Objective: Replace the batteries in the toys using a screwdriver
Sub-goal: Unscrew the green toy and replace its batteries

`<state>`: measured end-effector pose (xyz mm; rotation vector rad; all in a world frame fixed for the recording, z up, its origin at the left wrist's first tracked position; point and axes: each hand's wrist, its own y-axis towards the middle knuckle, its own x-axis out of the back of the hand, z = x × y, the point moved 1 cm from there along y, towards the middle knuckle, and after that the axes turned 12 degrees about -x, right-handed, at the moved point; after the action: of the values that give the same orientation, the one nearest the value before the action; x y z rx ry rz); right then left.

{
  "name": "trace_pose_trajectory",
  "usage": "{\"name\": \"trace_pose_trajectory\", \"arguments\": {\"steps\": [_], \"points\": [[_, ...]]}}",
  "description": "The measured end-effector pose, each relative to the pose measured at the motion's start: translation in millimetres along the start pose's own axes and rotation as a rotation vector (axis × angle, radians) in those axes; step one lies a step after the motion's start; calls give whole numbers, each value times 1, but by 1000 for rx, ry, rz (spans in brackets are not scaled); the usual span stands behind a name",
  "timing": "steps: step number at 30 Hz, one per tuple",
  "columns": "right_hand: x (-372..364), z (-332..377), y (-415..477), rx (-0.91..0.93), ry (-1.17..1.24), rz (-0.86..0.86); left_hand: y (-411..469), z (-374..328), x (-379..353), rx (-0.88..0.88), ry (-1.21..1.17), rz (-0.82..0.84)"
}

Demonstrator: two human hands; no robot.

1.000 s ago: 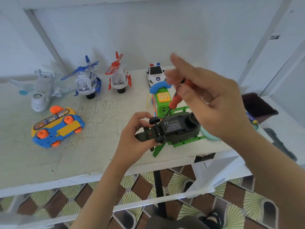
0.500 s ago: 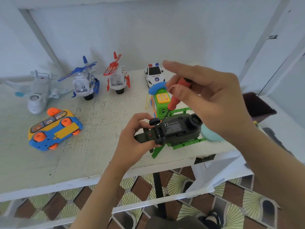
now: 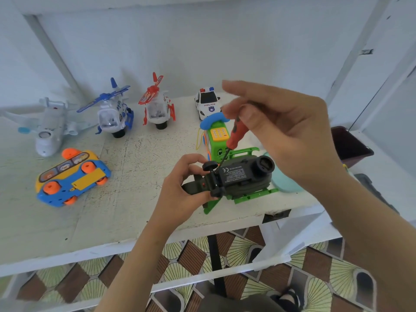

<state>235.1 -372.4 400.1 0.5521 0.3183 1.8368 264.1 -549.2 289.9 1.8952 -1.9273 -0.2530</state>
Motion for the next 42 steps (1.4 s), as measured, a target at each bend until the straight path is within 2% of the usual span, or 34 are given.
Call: {"name": "trace_pose_trajectory", "arguments": {"steps": [6,8,12,14,16,18,22,24,27,30,33,36,39,42], "points": [[3,0,2,39,-281,-127,-4,1,-1,-2,-7,-17],[5,-3,3,27,-333,-113,-5,3,0,3,-2,-25],[11,0,3,-164,65,133,-6,3,0,8,-7,-29],[12,0,2,-175,128,197,-6,3,0,4,-13,-29],[10,0,0,-169,189,187,-5,2,-1,2,-11,-23],[7,0,0,-166,205,89,-4,1,-2,0,-12,-19],[8,-6,2,-49,-35,-68,-4,1,-3,-3,-16,-20],[9,-6,0,-18,-71,-26,-4,1,-2,-2,-17,-18],[8,-2,-1,-75,64,77,-4,1,-1,-3,-13,-17],[6,0,-2,-94,215,95,-3,1,-1,-1,-13,-15],[4,0,-1,-125,266,56,-3,1,-1,1,-16,-14],[3,-2,2,-105,145,-14,-3,2,0,-7,-9,-12],[3,-5,4,13,-100,-81,-3,2,1,-7,-10,-7],[3,-3,3,32,-89,28,-2,3,1,-7,-11,1]]}}
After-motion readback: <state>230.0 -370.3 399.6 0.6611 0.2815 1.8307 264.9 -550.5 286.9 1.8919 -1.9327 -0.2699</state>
